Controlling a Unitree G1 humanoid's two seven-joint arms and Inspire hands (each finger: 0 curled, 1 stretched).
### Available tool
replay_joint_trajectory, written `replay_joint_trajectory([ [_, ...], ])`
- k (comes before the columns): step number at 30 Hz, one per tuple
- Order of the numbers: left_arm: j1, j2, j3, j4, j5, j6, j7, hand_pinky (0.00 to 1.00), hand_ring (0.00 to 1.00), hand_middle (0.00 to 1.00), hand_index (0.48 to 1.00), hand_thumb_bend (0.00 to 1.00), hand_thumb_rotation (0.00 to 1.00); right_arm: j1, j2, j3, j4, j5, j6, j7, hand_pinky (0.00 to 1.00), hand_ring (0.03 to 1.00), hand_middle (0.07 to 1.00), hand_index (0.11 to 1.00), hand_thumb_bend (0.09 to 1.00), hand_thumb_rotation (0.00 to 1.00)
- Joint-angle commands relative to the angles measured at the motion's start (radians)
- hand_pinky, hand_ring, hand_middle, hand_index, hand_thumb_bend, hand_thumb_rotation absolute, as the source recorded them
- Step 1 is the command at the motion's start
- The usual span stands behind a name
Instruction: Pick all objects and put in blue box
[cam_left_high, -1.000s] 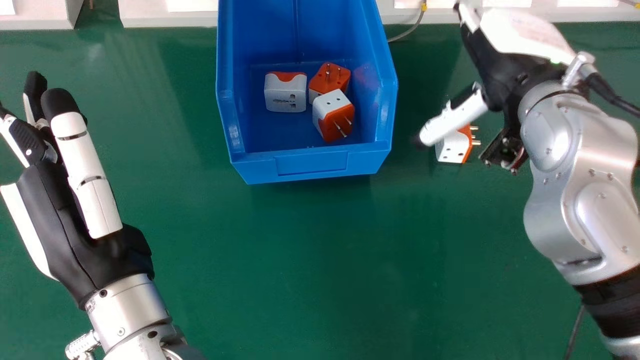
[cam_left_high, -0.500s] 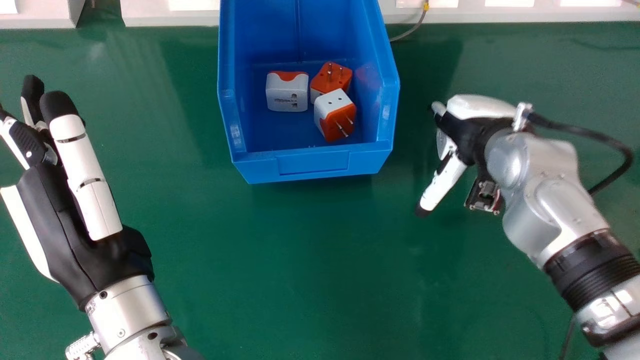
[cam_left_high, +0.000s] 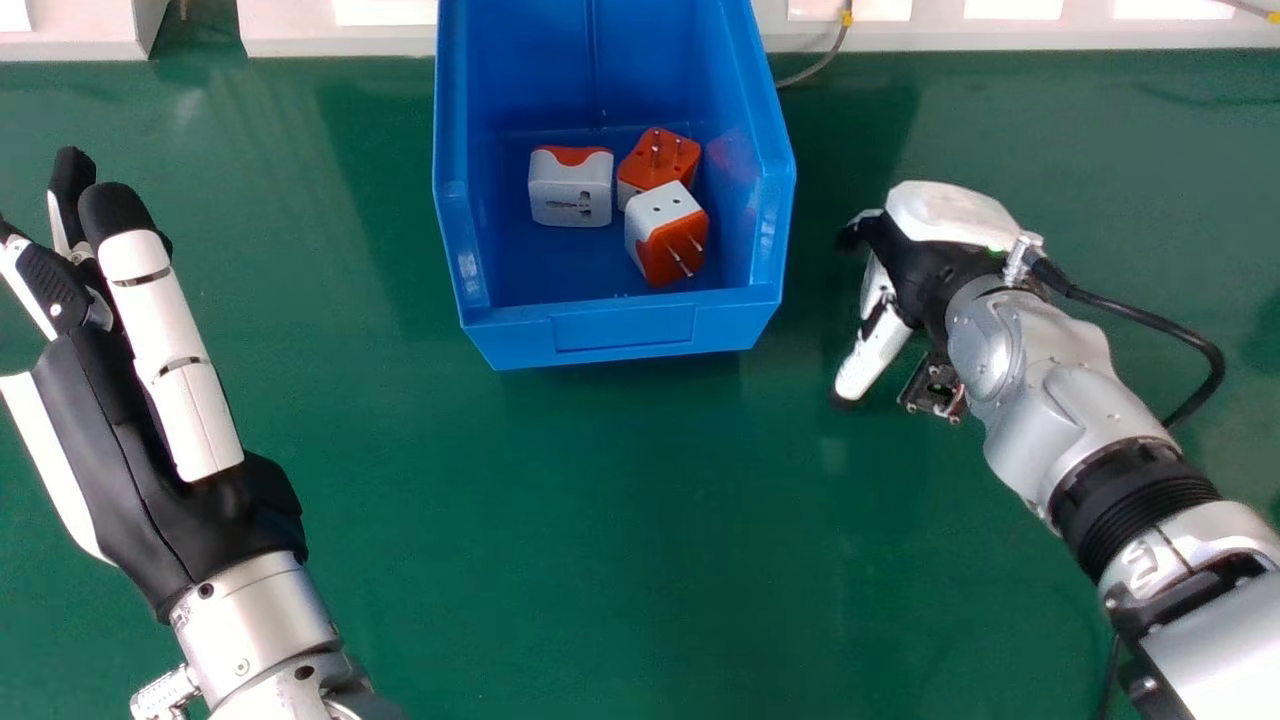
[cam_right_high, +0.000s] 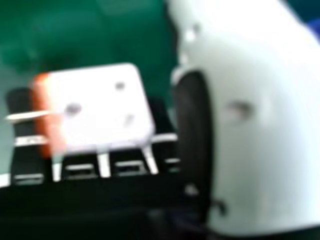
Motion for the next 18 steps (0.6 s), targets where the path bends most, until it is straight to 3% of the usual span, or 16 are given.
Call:
replay_joint_trajectory([
  [1,0.013,-0.084,-0.004,-0.022,0.011,-0.012,-0.002,0.95,0.97,0.97,0.936,0.53,0.83,0.016,0.008,-0.007,0.008,0.025,-0.005,-0.013,0.39,0.448,0.518,0.496,0.527,0.0],
  [4,0.012,-0.088,-0.005,-0.023,0.009,-0.009,0.0,0.95,0.98,0.97,0.939,0.53,0.83,0.019,-0.001,-0.01,0.001,0.039,-0.028,-0.045,0.36,0.427,0.493,0.507,0.522,0.0],
  [7,0.01,-0.087,-0.005,-0.017,0.015,-0.016,0.002,0.95,0.98,0.97,0.938,0.54,0.83,0.009,-0.008,-0.01,-0.001,0.048,-0.037,-0.042,0.3,0.419,0.496,0.496,0.52,0.0],
  [18,0.008,-0.087,-0.006,-0.018,0.012,-0.015,0.0,0.94,0.97,0.96,0.936,0.54,0.82,0.039,-0.039,-0.02,-0.124,0.064,-0.051,-0.058,0.31,0.424,0.512,0.477,0.519,0.0],
])
